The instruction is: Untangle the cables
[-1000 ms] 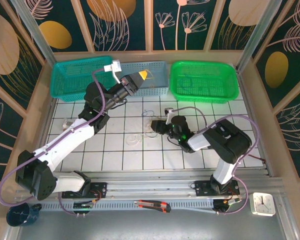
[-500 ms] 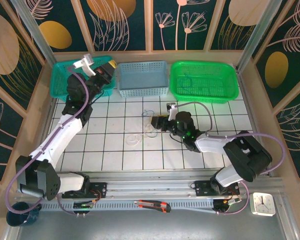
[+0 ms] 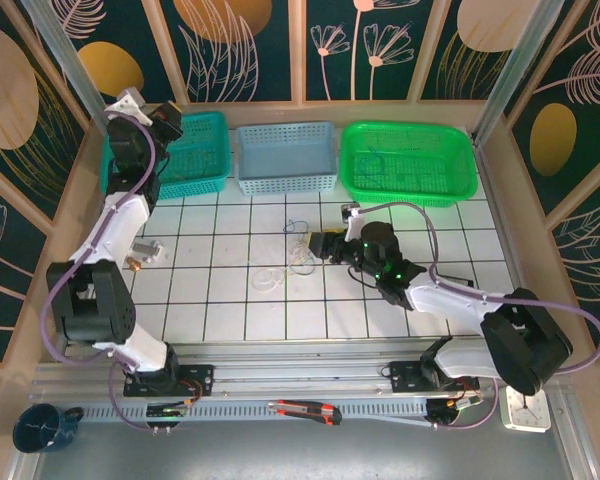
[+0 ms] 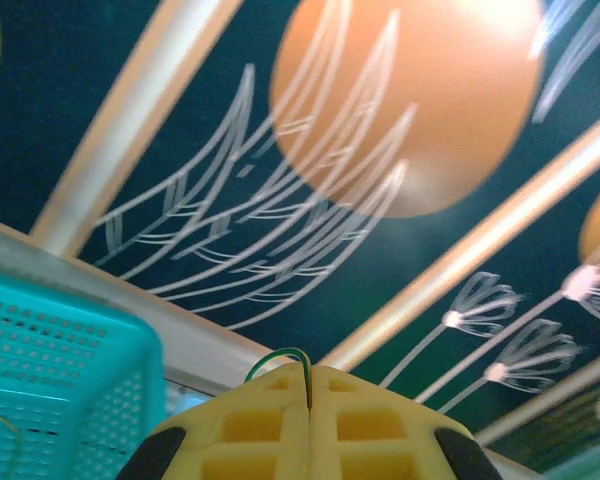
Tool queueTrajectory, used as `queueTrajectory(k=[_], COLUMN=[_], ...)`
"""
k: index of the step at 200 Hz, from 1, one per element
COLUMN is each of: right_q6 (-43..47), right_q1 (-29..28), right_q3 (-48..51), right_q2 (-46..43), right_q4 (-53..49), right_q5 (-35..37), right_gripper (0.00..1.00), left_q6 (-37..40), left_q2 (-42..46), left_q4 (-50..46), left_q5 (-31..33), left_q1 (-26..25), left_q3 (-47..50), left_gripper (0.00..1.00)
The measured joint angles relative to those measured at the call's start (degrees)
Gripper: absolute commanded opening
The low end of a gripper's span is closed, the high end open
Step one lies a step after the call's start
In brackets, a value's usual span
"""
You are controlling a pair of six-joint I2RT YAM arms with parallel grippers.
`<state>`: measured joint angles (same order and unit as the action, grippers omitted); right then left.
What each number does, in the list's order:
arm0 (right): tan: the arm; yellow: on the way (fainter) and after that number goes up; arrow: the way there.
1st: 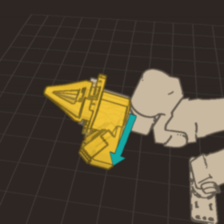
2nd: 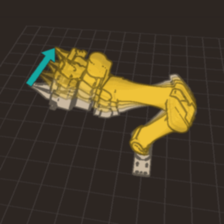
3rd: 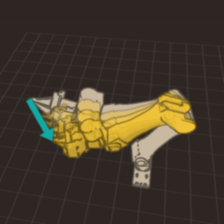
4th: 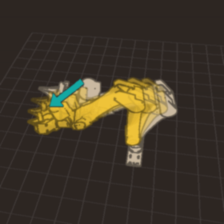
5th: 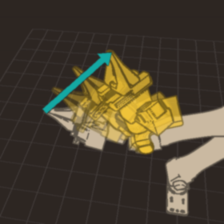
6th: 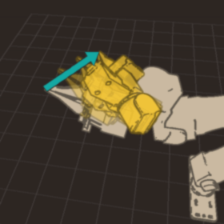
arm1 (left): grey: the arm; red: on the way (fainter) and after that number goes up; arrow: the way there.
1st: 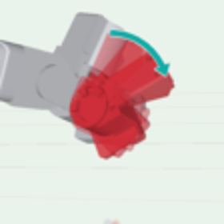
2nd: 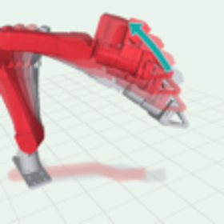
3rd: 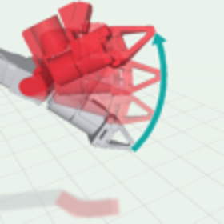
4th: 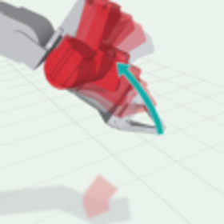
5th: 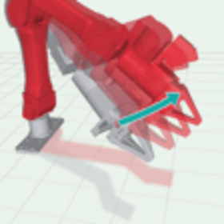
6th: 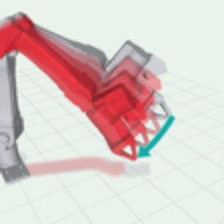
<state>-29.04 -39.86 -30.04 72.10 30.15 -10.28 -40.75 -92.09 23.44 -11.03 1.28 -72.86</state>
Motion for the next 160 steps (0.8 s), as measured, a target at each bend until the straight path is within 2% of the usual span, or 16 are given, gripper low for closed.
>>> queueTrajectory(k=[37, 52, 68, 86, 94, 122, 160], right_q6=[0.0, 0.02, 0.13, 0.2, 0.2, 0.22, 0.2], right_q1=[0.0, 0.0, 0.0, 0.0, 0.0, 0.0, 0.0], right_q3=[0.0, 0.0, 0.0, 0.0, 0.0, 0.0, 0.0], right_q2=[-2.16, -2.86, -3.54, -4.48, -4.92, -6.21, -6.36], right_q4=[-2.47, -3.69, -4.92, -6.23, -6.84, -8.02, -8.2], right_q5=[0.24, 0.35, 0.44, 0.85, 1.11, 1.46, 1.49], right_gripper=[0.56, 0.56, 0.56, 0.56, 0.56, 0.56, 0.56], left_q6=[2.03, 2.38, 2.75, 3.5, 3.61, 3.74, 3.3], left_q2=[-8.39, -12.2, -16.52, -20.46, -22.03, -24.48, -24.15], left_q4=[-1.33, -1.88, -3.1, -4.72, -5.73, -8.72, -8.66], left_q5=[1.73, 2.36, 2.56, 2.51, 2.54, 2.45, 0.07], left_q1=[1.92, 2.67, 3.61, 4.37, 4.57, 4.96, 4.94], left_q3=[-6.14, -9.01, -12.41, -15.78, -17.29, -20.83, -23.1], left_gripper=[0.04, 0.09, 0.21, 0.43, 0.5, 0.69, 0.91])
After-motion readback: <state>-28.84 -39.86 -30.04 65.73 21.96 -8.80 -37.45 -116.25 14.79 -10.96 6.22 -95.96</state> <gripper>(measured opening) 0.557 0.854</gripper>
